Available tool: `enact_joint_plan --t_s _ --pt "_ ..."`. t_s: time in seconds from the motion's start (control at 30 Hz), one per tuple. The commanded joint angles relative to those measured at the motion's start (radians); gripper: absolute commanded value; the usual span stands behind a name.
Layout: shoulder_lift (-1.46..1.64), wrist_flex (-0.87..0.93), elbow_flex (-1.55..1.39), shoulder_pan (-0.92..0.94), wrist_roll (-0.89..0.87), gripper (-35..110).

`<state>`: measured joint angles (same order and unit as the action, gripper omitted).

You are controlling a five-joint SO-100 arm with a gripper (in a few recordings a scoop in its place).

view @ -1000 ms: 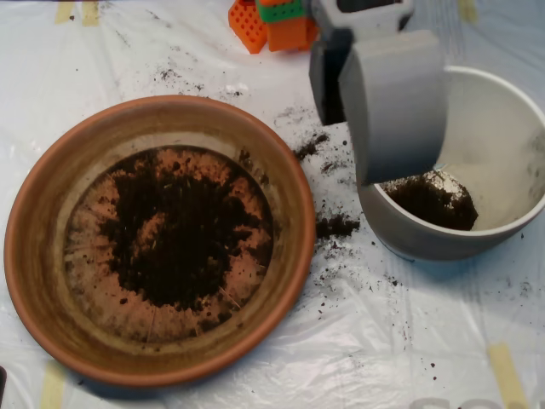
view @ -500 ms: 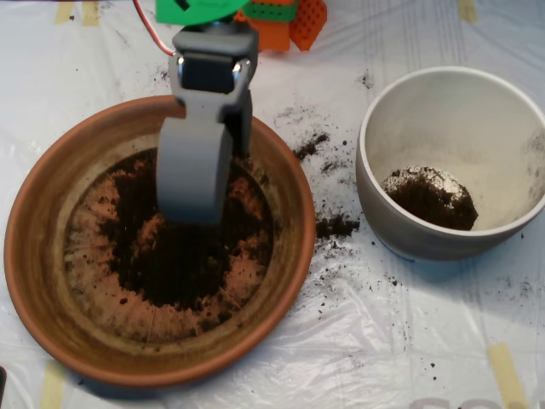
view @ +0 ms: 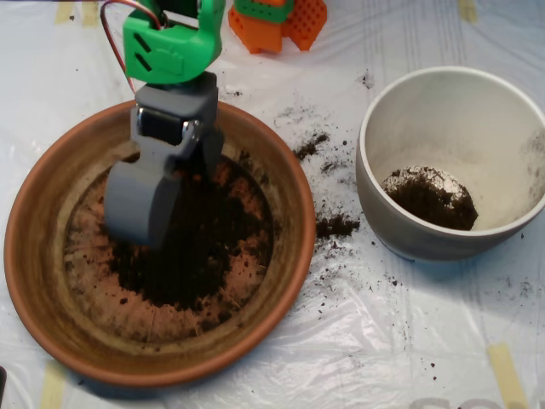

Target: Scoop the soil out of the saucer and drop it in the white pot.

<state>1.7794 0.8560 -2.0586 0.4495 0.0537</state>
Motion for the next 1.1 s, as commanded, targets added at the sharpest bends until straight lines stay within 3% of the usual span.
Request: enact_joint_plan --t_s 0.0,0.2,0.33,0.6,1.07 --pt "-0.031 -0.011 0.051 0.009 0.040 44" --pt "-0.278 0.179 0.291 0.012 0.081 52" --pt "-0.347 0.184 0.353 0.038 0.092 54" --pt "-0.511 0.307 0.548 0.060 0.114 52" --pt "-0.566 0.341 0.584 0.072 0.187 43"
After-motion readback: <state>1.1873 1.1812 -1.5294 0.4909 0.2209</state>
